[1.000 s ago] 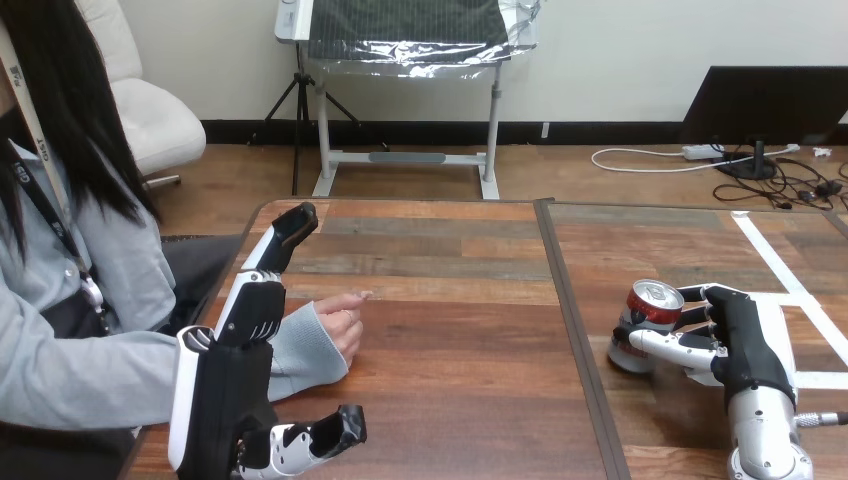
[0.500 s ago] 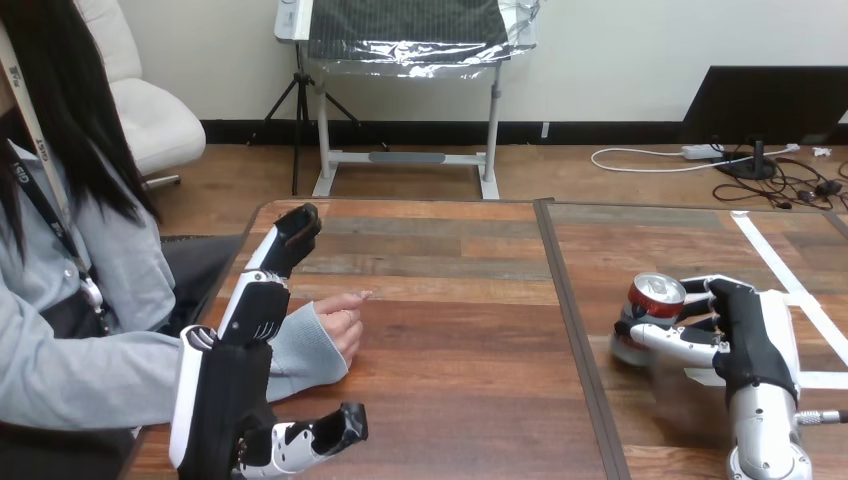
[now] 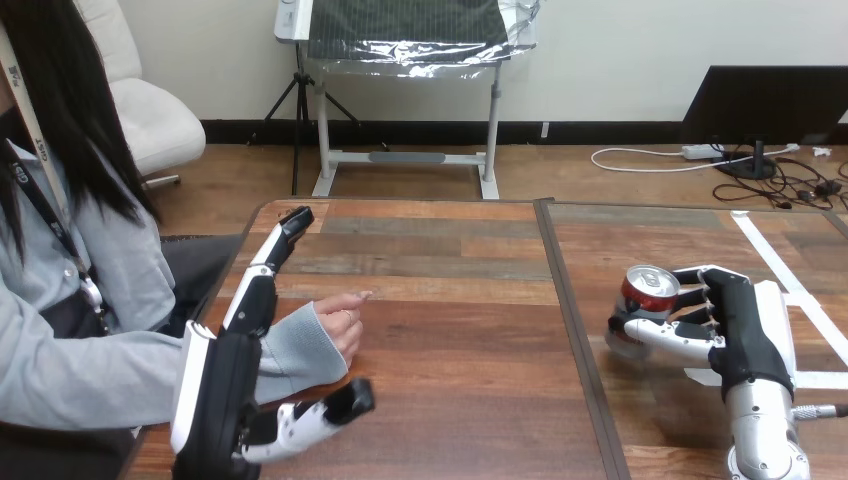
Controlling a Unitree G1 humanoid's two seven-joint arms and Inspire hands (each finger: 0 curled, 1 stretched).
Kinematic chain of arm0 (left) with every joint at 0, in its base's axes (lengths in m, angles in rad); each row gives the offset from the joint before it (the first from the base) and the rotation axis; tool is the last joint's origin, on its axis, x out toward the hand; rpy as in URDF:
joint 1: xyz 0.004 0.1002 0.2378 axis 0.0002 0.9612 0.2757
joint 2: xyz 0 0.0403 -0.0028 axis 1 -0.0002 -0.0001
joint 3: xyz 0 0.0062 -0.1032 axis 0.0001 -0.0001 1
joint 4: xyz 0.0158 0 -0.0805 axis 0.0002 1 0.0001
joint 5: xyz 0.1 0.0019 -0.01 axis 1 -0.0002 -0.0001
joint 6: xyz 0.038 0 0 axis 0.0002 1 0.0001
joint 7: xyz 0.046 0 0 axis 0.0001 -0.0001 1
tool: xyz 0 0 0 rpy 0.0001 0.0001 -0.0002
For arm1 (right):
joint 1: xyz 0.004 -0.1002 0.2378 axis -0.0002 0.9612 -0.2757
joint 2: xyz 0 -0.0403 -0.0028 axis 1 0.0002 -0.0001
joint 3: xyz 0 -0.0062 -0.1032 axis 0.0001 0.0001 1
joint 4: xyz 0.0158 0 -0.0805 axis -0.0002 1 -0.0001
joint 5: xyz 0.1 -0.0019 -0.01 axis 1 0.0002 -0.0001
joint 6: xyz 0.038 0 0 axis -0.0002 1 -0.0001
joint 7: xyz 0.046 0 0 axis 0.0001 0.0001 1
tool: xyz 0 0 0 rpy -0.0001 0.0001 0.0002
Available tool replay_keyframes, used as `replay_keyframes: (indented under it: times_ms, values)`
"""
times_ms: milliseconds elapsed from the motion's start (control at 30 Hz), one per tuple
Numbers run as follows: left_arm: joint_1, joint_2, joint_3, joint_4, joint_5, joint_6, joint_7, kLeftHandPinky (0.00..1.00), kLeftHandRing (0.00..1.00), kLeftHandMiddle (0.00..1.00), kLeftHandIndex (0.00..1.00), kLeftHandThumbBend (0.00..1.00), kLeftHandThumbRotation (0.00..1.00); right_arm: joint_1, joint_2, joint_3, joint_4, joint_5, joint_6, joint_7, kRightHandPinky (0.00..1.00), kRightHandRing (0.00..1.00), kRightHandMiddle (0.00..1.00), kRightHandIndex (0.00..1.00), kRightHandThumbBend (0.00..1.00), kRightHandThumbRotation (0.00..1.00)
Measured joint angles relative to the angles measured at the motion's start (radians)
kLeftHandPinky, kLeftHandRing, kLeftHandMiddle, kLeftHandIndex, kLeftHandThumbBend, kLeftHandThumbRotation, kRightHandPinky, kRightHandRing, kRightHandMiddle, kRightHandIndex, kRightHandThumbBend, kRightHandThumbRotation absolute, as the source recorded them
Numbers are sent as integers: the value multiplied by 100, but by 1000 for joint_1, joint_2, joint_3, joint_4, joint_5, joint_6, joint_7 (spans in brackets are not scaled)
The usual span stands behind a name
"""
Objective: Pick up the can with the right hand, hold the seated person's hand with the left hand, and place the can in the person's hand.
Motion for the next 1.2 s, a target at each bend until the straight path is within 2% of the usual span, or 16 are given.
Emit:
replay_keyframes:
  times_ms: [233, 433, 600, 867, 1000, 1200]
  values:
    - [27, 3, 59, -105, 181, 132, 101, 89, 95, 94, 93, 100, 58, 0, 0, 7, 0, -9, -27, 0, 33, 39, 46, 55, 78, 0]
    - [49, 18, 75, -190, 318, 240, 193, 88, 95, 94, 93, 100, 54, 0, 0, 11, -1, -19, -47, -8, 33, 39, 46, 55, 79, 0]
    - [59, 41, 74, -246, 398, 325, 250, 89, 95, 94, 94, 100, 52, 0, 0, 16, -3, -28, -57, -18, 33, 39, 46, 54, 79, 0]
    - [60, 99, 63, -314, 491, 461, 315, 91, 98, 97, 96, 100, 48, 0, -1, 26, -10, -40, -69, -23, 33, 39, 46, 54, 78, 0]
    - [60, 135, 53, -344, 518, 537, 322, 92, 99, 98, 97, 100, 46, 0, -1, 31, -16, -40, -76, -23, 33, 39, 46, 54, 78, 0]
    - [58, 183, 42, -364, 529, 616, 327, 91, 98, 97, 96, 100, 41, 0, -1, 34, -34, -42, -82, -23, 34, 39, 46, 54, 77, 0]
